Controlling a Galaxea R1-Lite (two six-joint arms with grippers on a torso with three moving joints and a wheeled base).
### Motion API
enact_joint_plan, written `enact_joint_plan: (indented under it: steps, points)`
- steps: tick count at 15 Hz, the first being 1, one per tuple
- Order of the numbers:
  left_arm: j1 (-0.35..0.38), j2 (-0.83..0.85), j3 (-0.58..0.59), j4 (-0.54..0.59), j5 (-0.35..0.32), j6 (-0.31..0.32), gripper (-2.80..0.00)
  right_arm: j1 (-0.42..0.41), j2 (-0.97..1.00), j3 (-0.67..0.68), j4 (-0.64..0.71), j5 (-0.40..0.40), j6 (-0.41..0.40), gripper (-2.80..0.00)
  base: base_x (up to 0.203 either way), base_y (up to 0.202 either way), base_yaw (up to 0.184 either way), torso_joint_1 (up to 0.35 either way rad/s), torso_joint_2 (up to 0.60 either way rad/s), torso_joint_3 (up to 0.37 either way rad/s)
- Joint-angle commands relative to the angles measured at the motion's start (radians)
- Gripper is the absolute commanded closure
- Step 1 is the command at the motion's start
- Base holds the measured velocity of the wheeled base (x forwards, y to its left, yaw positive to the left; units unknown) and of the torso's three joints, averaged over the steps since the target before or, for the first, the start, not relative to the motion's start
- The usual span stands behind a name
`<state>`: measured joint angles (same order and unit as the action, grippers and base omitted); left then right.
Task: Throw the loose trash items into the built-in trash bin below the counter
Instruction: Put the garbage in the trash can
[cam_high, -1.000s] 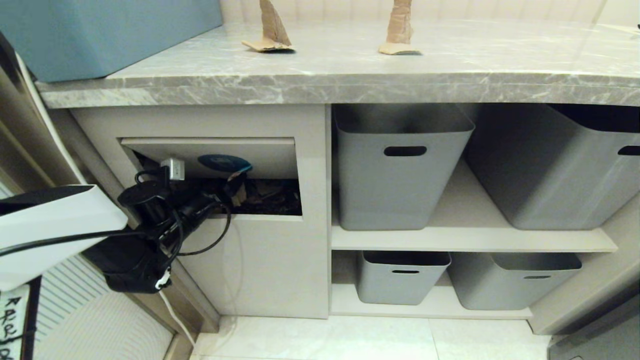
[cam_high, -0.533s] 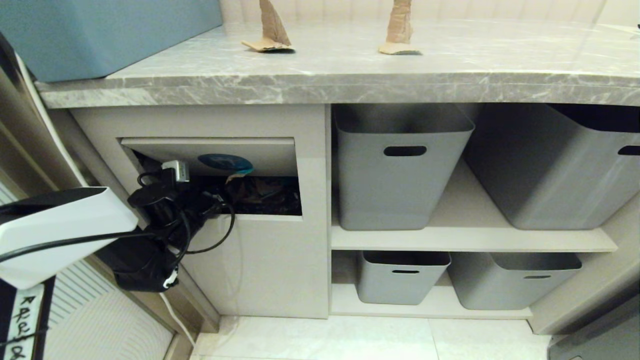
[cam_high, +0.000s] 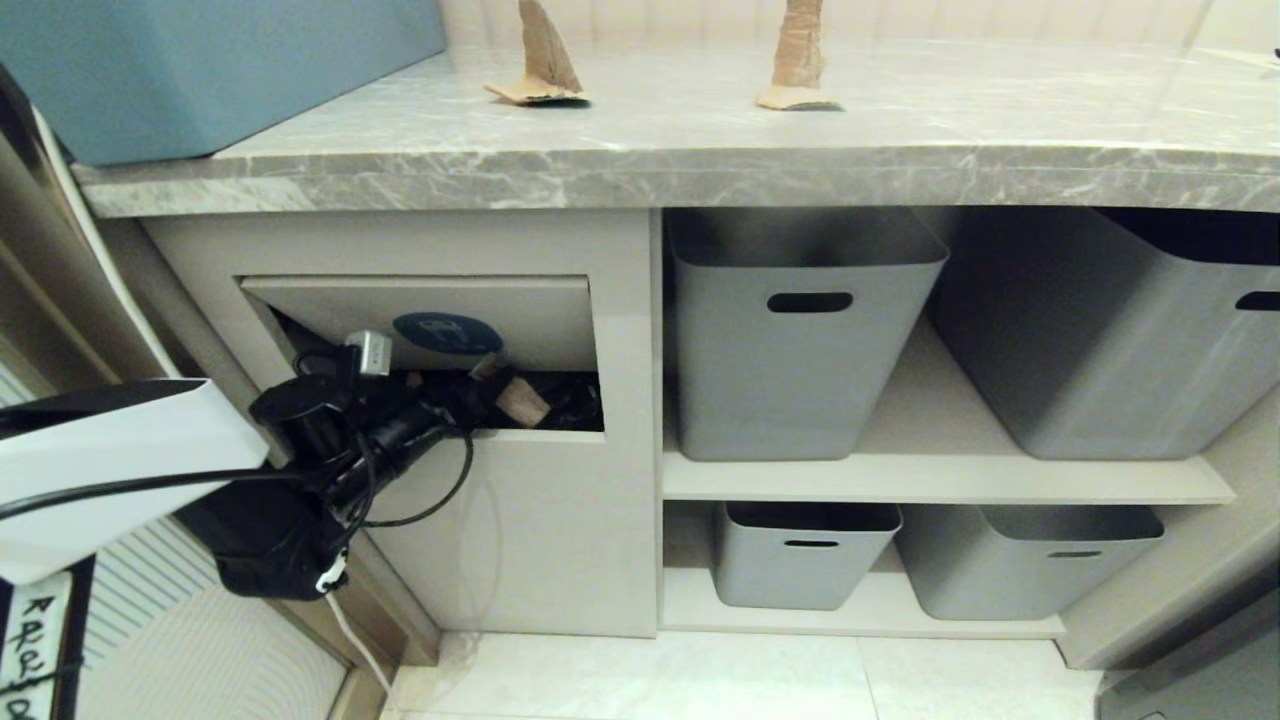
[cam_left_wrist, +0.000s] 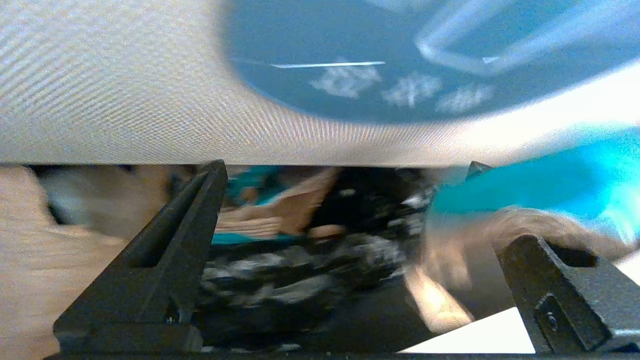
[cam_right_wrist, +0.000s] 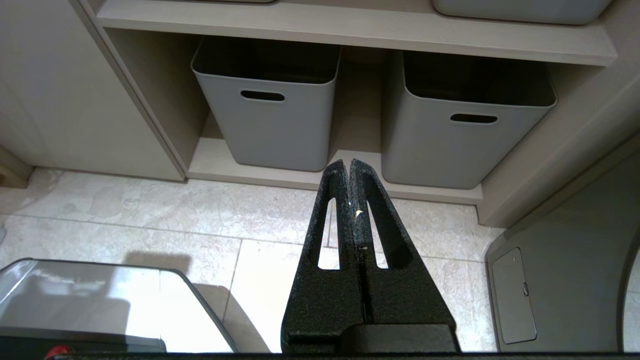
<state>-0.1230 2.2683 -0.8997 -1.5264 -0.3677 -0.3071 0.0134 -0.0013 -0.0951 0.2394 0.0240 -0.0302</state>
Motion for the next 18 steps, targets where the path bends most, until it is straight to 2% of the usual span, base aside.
enact_joint_plan:
  steps: [1,3,9,15,16,18]
  points:
    - [0.0,-0.001,0.006,-0.004,0.06,0.104,-2.8,0.0,0.001,0.0,0.001,0.001,0.0,0.0,0.0,0.0,0.0,0.0,0.0,0.0]
    - [0.003,-0.004,-0.004,-0.004,0.064,0.132,-2.8,0.0,0.001,0.0,0.001,0.001,0.0,0.0,0.0,0.0,0.0,0.0,0.0,0.0]
    - [0.001,-0.026,0.027,-0.004,0.083,0.126,-2.8,0.0,0.001,0.0,0.001,0.001,0.0,0.0,0.0,0.0,0.0,0.0,0.0,0.0]
    - [-0.001,-0.311,0.391,-0.004,0.043,0.098,-2.8,0.0,0.001,0.0,0.001,0.001,0.0,0.0,0.0,0.0,0.0,0.0,0.0,0.0]
    - [-0.001,-0.362,0.425,-0.004,0.04,0.096,0.0,0.0,0.001,0.0,0.001,0.001,0.0,0.0,0.0,0.0,0.0,0.0,0.0,0.0]
    - [-0.001,-0.48,0.489,-0.004,0.038,0.093,0.0,0.0,0.001,0.0,0.001,0.001,0.0,0.0,0.0,0.0,0.0,0.0,0.0,0.0]
